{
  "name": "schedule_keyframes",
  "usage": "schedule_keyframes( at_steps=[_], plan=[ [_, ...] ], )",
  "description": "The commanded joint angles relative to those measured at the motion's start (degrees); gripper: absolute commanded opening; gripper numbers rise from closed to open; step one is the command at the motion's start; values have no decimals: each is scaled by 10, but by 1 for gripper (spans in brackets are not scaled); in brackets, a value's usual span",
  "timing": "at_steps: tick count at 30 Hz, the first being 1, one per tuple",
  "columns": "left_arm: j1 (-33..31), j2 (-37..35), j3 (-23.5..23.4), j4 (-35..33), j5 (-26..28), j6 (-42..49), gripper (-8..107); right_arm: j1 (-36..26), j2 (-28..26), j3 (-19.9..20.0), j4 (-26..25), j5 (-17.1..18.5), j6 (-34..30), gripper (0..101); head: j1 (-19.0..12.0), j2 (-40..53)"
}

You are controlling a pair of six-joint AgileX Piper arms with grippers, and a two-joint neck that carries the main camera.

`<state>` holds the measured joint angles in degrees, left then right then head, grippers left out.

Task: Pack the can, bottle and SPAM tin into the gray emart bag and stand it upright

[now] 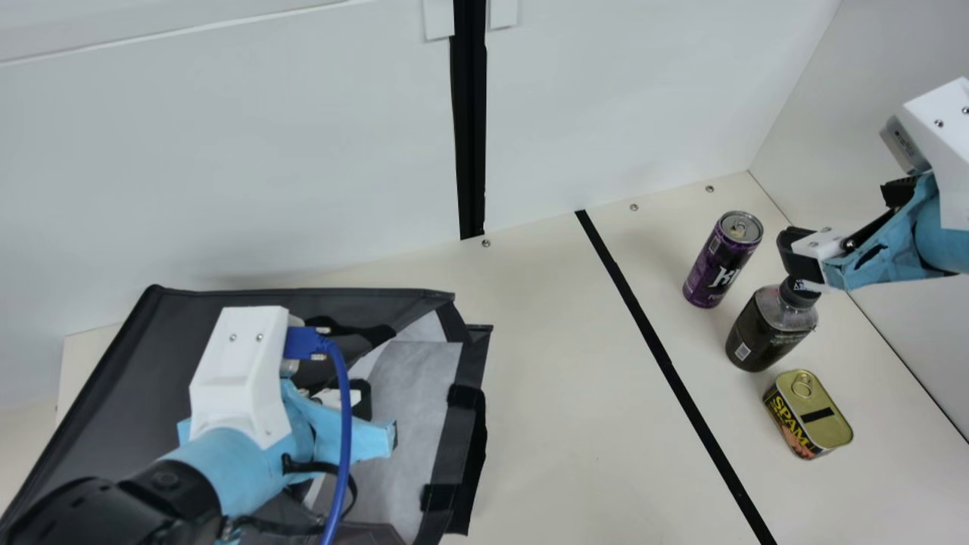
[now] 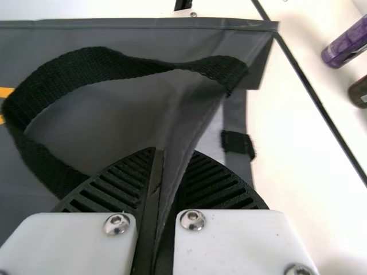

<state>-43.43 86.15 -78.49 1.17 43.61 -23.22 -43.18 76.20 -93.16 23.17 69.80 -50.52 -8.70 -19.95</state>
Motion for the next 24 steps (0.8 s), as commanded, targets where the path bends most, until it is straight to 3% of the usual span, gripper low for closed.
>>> schedule_keyframes(
  at_steps=[1, 14, 24],
  plan=[
    [8, 1, 3, -38, -8, 20, -8, 0, 0, 0, 0, 0, 0, 95, -13, 0],
    [69, 19, -9, -187, -15, 128, -8, 0, 0, 0, 0, 0, 0, 95, -13, 0],
    [111, 33, -30, -255, 4, 193, -8, 0, 0, 0, 0, 0, 0, 95, -13, 0]
  ],
)
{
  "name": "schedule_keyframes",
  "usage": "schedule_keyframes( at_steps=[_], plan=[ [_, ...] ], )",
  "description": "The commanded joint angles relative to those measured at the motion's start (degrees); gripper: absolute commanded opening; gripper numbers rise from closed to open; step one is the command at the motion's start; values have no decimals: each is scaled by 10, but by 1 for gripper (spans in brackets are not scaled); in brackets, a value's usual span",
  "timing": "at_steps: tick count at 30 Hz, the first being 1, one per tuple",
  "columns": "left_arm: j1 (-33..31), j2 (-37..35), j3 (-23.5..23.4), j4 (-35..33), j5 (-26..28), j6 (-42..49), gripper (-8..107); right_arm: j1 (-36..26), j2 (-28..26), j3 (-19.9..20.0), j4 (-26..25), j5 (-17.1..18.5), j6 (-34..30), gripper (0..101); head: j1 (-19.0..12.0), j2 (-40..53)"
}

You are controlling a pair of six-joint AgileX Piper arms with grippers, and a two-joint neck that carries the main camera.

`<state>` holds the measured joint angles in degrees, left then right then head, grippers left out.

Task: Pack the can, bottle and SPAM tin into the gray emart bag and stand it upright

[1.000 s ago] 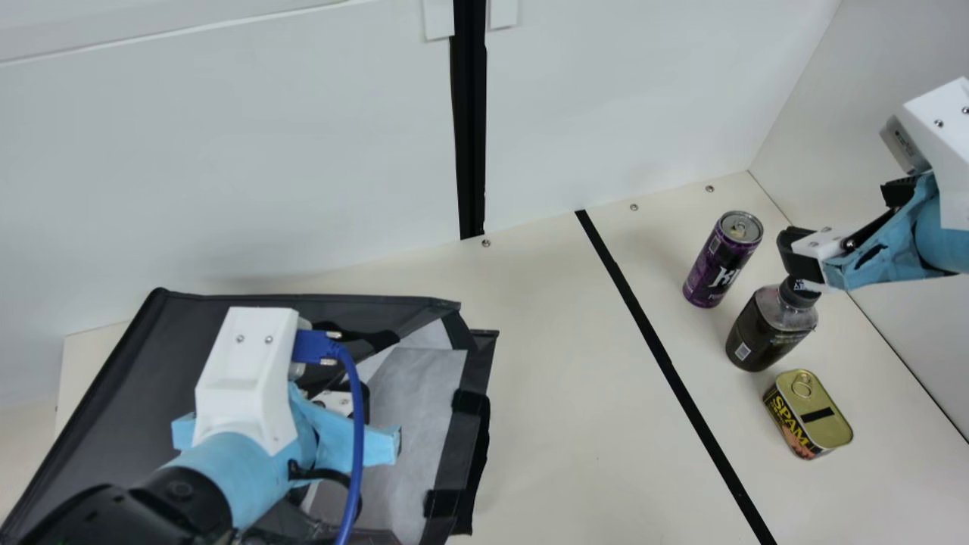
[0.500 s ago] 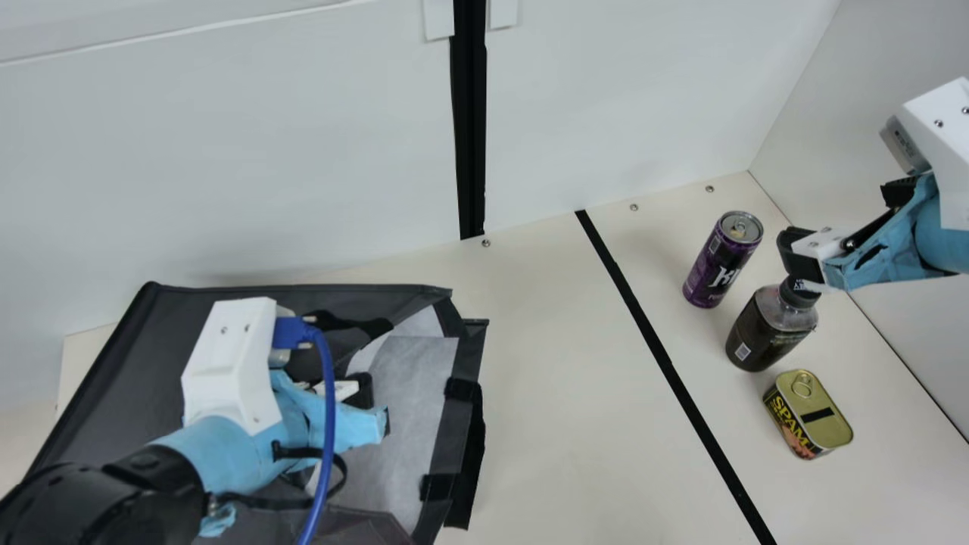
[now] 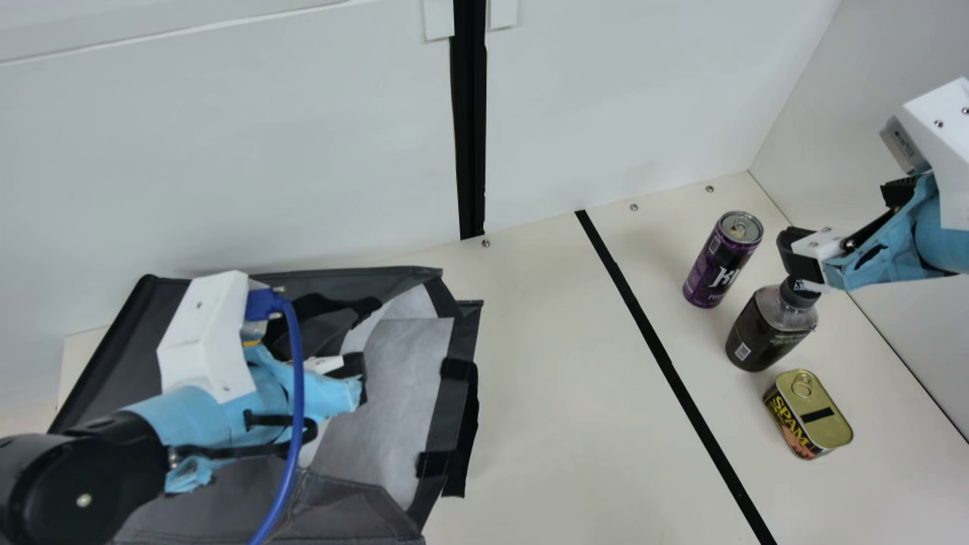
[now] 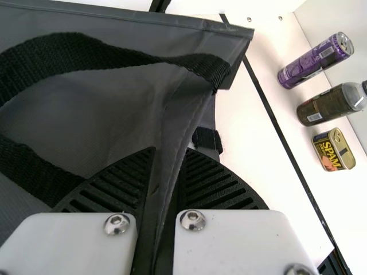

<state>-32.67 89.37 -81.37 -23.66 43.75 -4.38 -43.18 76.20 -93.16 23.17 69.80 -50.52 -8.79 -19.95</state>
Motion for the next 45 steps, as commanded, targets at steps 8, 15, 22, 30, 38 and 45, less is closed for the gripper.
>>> schedule_keyframes(
  at_steps=[8, 15, 22, 30, 38, 45],
  plan=[
    [25, 6, -6, -36, 12, 40, -8, 0, 0, 0, 0, 0, 0, 95, -12, 0],
    [37, 6, -5, -47, 17, 56, -8, 0, 0, 0, 0, 0, 0, 95, -12, 0],
    [37, 6, -5, -47, 16, 56, -8, 0, 0, 0, 0, 0, 0, 95, -12, 0],
    [37, 6, -5, -47, 16, 56, -8, 0, 0, 0, 0, 0, 0, 95, -12, 0],
    [37, 6, -5, -47, 16, 56, -8, 0, 0, 0, 0, 0, 0, 95, -12, 0],
    [37, 6, -5, -47, 16, 56, -8, 0, 0, 0, 0, 0, 0, 95, -12, 0]
  ],
)
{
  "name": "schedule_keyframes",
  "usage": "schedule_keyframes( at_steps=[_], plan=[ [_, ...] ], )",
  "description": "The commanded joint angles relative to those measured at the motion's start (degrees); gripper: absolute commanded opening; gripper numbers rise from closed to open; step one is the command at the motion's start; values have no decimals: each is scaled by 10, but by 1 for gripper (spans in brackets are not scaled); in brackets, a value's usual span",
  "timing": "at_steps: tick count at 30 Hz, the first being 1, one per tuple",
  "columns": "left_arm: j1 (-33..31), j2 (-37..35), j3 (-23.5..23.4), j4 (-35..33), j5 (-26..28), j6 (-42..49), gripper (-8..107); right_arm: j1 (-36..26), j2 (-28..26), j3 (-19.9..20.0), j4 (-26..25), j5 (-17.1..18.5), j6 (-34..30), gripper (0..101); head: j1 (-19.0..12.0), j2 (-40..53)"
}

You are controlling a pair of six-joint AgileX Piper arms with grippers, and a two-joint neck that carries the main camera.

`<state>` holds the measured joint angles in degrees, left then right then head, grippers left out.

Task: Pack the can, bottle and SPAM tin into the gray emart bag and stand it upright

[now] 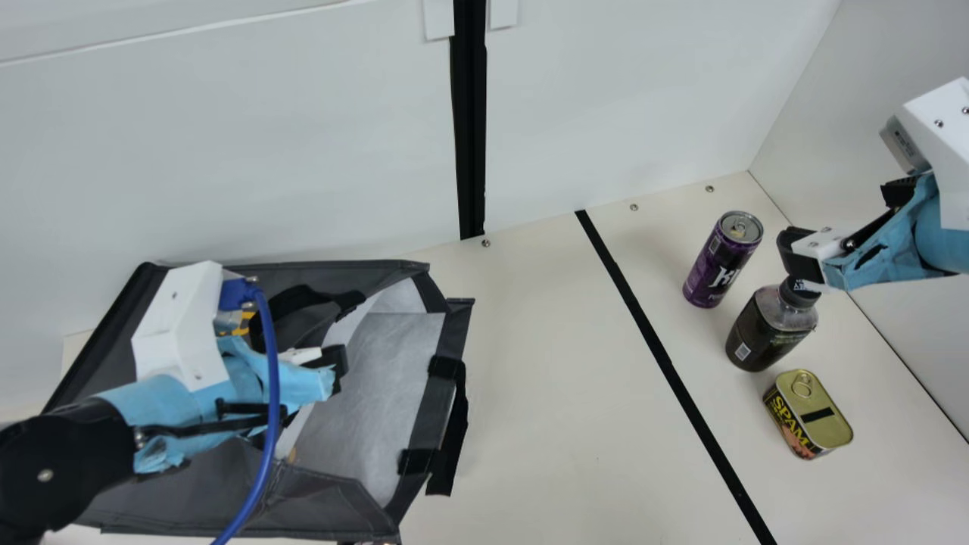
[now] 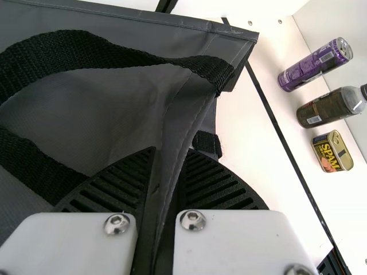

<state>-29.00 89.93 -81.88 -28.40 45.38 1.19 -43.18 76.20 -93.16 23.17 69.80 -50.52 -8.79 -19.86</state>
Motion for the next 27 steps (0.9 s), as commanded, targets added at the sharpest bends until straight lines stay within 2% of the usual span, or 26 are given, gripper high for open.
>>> schedule_keyframes(
  at_steps=[1, 6, 15, 27],
  plan=[
    [0, 0, 0, 0, 0, 0, -8, 0, 0, 0, 0, 0, 0, 95, -12, -1],
    [0, 0, 0, 0, 0, 0, -8, 16, -8, 6, -16, -6, 18, 95, -12, -1],
    [0, 0, 0, 0, 0, 0, -8, 32, 5, -14, -60, -7, 60, 95, -12, -1],
    [0, 0, 0, 0, 0, 0, -8, 53, 63, -61, -100, -1, 106, 95, -12, -1]
  ],
)
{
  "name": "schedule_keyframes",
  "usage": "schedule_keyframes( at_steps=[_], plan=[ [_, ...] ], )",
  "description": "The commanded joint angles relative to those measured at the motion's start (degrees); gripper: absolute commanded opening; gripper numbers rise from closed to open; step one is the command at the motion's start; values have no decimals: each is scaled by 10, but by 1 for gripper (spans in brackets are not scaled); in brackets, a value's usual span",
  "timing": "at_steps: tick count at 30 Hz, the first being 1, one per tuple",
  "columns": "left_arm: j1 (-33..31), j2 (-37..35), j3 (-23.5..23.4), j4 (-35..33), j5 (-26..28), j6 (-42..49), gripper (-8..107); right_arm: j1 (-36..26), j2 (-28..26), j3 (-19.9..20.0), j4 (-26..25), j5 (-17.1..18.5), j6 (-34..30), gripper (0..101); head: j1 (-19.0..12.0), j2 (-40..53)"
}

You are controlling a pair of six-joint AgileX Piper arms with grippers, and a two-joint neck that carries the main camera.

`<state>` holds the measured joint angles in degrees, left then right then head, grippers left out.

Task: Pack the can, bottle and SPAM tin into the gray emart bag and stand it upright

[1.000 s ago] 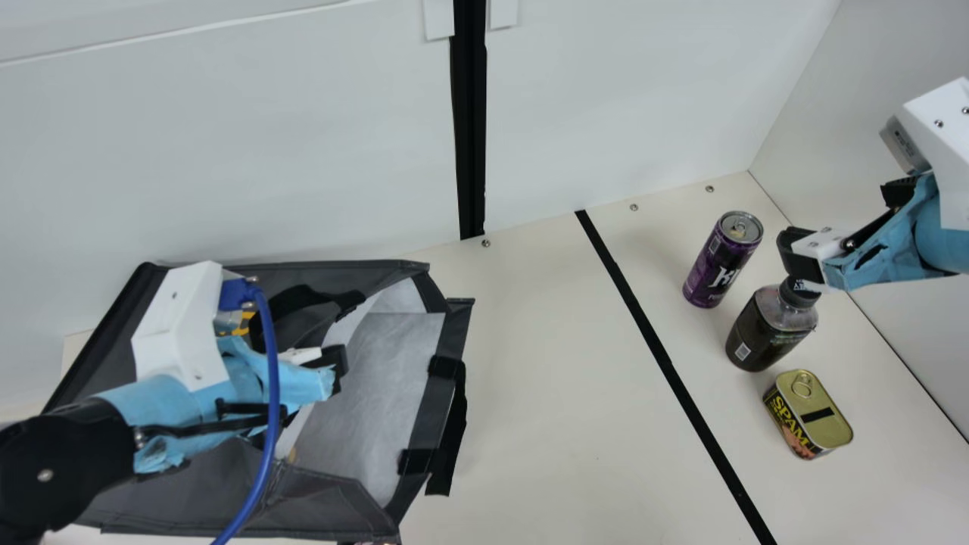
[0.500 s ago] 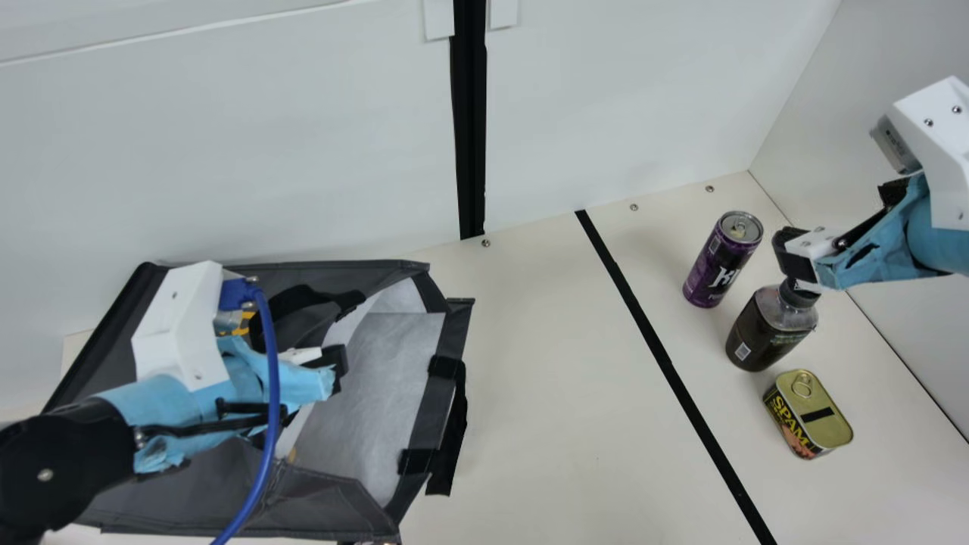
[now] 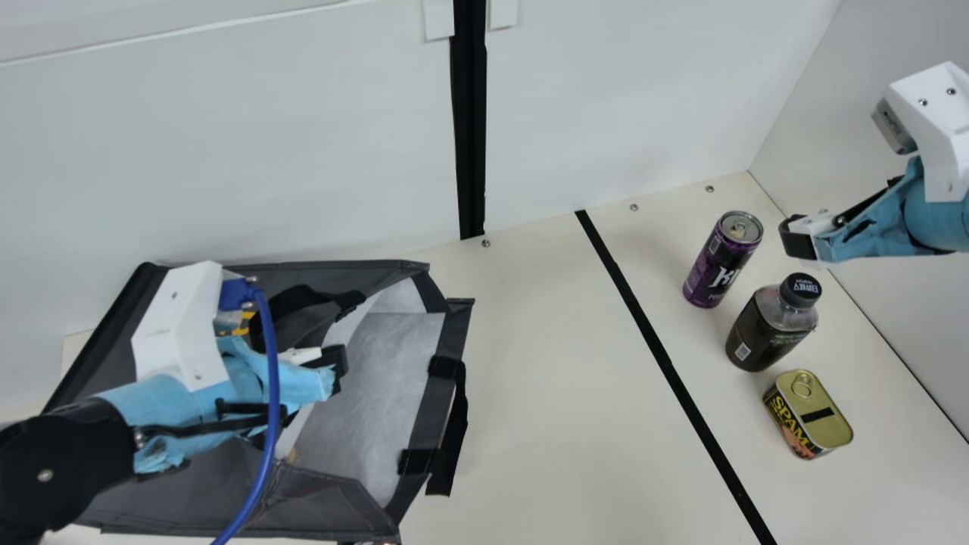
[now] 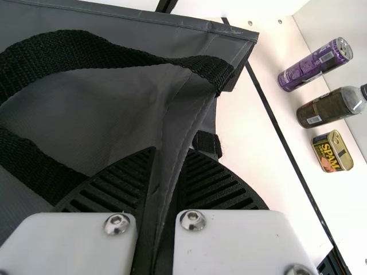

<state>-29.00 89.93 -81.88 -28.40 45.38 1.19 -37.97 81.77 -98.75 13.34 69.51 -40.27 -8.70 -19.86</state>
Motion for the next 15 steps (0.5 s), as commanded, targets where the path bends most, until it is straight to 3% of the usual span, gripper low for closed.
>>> schedule_keyframes(
  at_steps=[1, 15],
  plan=[
    [0, 0, 0, 0, 0, 0, -8, 3, 14, -11, -4, 4, 6, 95, -13, -1],
    [0, 0, 0, 0, 0, 0, -8, 36, 97, -55, -25, 4, 39, 95, -13, -1]
  ],
)
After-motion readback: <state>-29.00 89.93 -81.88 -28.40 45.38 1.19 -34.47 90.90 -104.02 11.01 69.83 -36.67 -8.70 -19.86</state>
